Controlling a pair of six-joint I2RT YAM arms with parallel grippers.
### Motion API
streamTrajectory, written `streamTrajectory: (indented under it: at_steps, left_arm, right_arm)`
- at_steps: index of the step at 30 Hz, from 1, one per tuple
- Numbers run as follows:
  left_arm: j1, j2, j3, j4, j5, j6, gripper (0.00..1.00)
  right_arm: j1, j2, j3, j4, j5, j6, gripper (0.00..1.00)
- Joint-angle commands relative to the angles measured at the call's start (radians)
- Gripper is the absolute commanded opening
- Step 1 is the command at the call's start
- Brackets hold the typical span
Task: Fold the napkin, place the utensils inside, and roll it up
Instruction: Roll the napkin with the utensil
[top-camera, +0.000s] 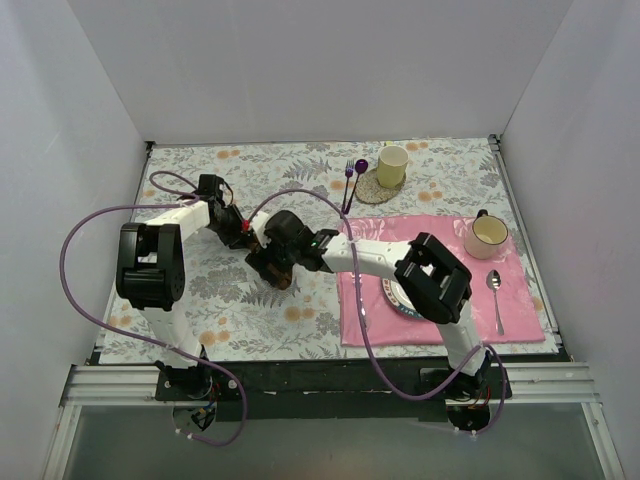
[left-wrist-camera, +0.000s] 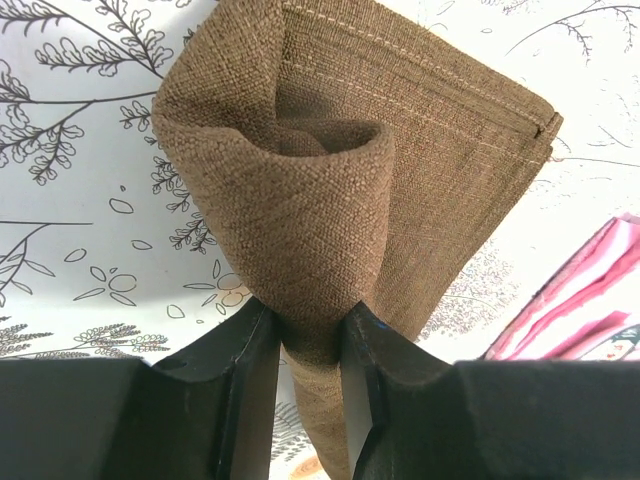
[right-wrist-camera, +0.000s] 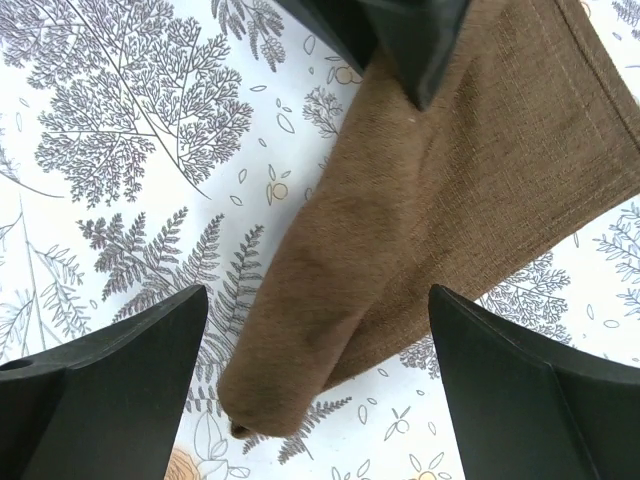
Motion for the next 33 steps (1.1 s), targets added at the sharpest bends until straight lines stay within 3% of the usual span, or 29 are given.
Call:
streamTrajectory:
  at_steps: [1, 8, 18, 21, 24, 25, 26, 27, 28, 29, 30, 31, 33]
  left_arm:
    - [0.006, 0.047, -0.014, -0.065, 0.0, 0.01, 0.04]
    - [0.006, 0.039, -0.01, -0.085, 0.012, 0.012, 0.04]
    - [0.008, 0.045, 0.01, -0.096, -0.005, 0.036, 0.04]
    - [0.006, 0.048, 0.021, -0.1, -0.019, 0.046, 0.04]
    - [0.006, 0.051, 0.032, -0.105, -0.031, 0.058, 0.05]
    - [0.008, 0.051, 0.035, -0.107, -0.04, 0.058, 0.09]
    - [0.006, 0.045, 0.039, -0.107, -0.043, 0.056, 0.15]
    - [0.008, 0.039, 0.041, -0.104, -0.046, 0.053, 0.27]
    - [0.006, 0.03, 0.042, -0.097, -0.046, 0.05, 0.46]
    - [0.008, 0.019, 0.044, -0.093, -0.054, 0.038, 0.54]
    - [0.006, -0.002, 0.05, -0.088, -0.056, 0.033, 0.7]
    - [0.006, -0.013, 0.055, -0.088, -0.057, 0.03, 0.8]
    - [0.008, -0.044, 0.061, -0.088, -0.065, 0.02, 0.82]
  right_arm:
    - [0.069, 0.042, 0.104, -0.017, 0.244, -0.085, 0.98]
    - [0.144, 0.151, 0.144, 0.012, 0.465, -0.118, 0.89]
    - [0.132, 0.173, 0.068, 0.067, 0.481, -0.092, 0.65]
    - [0.109, 0.174, 0.058, 0.061, 0.435, -0.056, 0.55]
    - [0.078, 0.168, 0.054, 0.057, 0.369, -0.029, 0.34]
    - [0.066, 0.165, 0.054, 0.053, 0.344, -0.027, 0.21]
    - [0.063, 0.162, 0.054, 0.053, 0.289, -0.027, 0.16]
    - [0.062, 0.161, 0.057, 0.05, 0.275, -0.024, 0.1]
    - [0.058, 0.156, 0.066, 0.037, 0.26, -0.015, 0.02]
    - [0.055, 0.156, 0.07, 0.03, 0.222, -0.012, 0.01]
    - [0.052, 0.154, 0.074, 0.021, 0.202, -0.003, 0.01]
    - [0.04, 0.156, 0.08, 0.012, 0.18, 0.038, 0.01]
    - [0.017, 0.147, 0.074, 0.01, 0.068, 0.089, 0.01]
